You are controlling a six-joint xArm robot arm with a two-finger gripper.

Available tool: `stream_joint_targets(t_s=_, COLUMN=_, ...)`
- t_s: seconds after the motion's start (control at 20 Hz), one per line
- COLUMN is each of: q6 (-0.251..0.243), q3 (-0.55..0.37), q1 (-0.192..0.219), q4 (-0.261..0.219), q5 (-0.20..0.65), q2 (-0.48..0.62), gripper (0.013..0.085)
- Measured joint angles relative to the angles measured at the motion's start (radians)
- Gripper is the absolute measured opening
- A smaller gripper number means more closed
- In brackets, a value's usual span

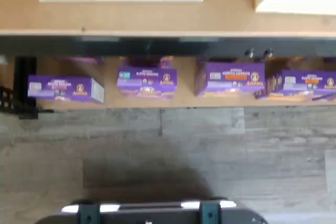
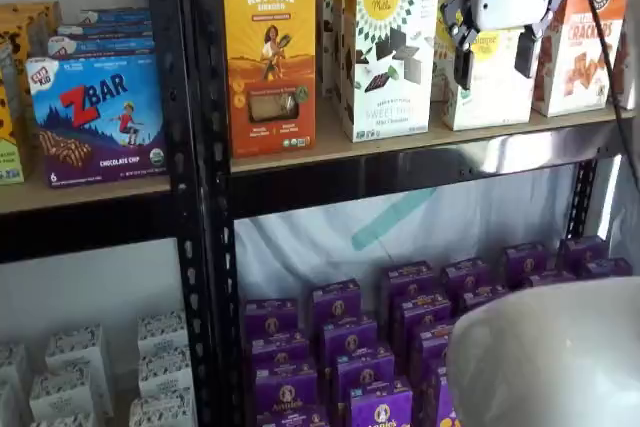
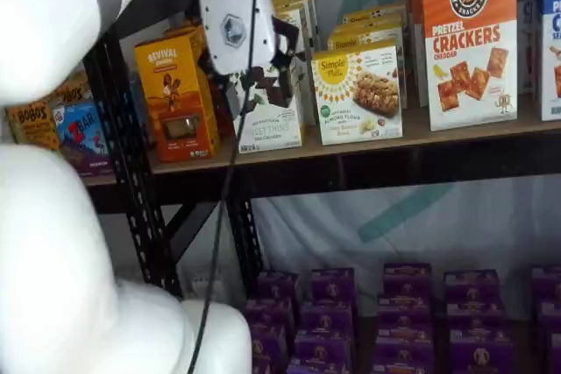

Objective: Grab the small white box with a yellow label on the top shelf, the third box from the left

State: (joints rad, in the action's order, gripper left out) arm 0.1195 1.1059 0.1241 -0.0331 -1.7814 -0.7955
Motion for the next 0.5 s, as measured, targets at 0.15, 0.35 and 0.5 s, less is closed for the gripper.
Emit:
stream_joint_targets(t_s=0.15, q6=0.052, q3=0.016, q1=0.055, q4=0.003, q5=0.057, q2=0.050, gripper=0.0850)
stream_joint_targets(t_s=0.35, q6=0.125, q3=0.049, q1=0.134, q4=0.018, q5=0.123, q2=0.123, gripper=0.0850)
stream_joint_targets(t_s=0.5, q6=0.172, q3=0.079, q1=0.183, q4=0.032, q5=0.158, q2=0.174, gripper=0.0850)
